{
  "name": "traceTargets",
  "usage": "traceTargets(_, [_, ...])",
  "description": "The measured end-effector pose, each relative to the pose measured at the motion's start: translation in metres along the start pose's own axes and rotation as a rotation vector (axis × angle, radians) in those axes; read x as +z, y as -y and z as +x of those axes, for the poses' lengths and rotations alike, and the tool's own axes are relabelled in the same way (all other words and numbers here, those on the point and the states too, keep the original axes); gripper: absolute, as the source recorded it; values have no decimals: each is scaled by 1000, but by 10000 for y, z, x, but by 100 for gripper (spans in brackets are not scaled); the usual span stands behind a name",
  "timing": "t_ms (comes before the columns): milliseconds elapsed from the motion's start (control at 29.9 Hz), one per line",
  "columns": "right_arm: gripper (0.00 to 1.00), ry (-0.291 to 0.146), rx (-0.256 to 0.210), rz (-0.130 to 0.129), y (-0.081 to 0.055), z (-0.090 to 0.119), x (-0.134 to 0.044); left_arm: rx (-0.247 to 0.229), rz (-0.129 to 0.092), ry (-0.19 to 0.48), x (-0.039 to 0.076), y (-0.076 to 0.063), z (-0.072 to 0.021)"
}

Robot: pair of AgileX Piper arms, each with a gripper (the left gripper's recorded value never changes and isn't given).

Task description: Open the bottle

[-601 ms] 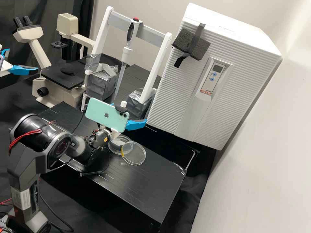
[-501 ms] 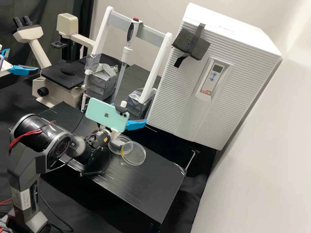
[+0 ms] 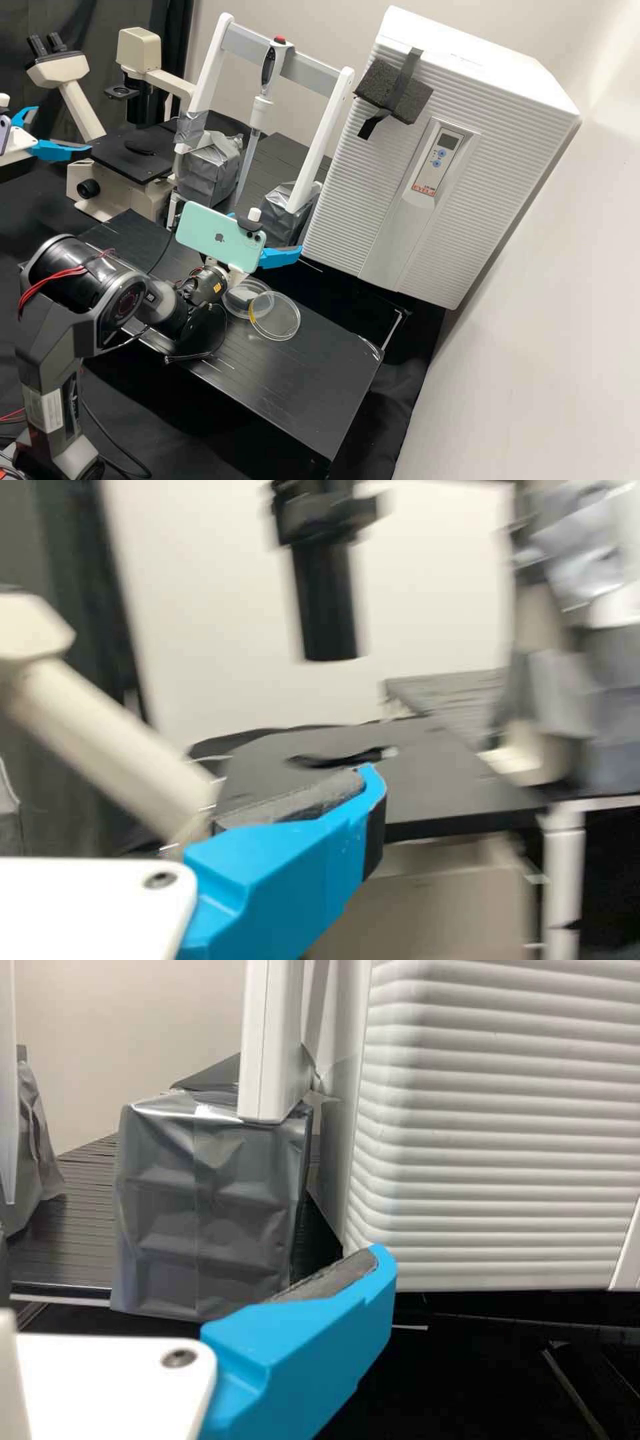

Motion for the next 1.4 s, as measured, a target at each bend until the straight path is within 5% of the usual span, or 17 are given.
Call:
traceTargets(334, [100,0,0,0,0,0,0,-25,2,302,692,69,-23])
traceTargets(568, [100,0,0,0,0,0,0,-65,25,422,969,187,-46])
traceTargets(835, [100,0,0,0,0,0,0,-104,25,456,1055,295,-96])
traceTargets(1135, [100,0,0,0,0,0,0,-219,-41,471,1109,584,-152])
traceTargets(1202, [100,0,0,0,0,0,0,-224,-64,472,1106,603,-173])
traceTargets(1402, [100,0,0,0,0,0,0,-224,-77,473,1101,611,-193])
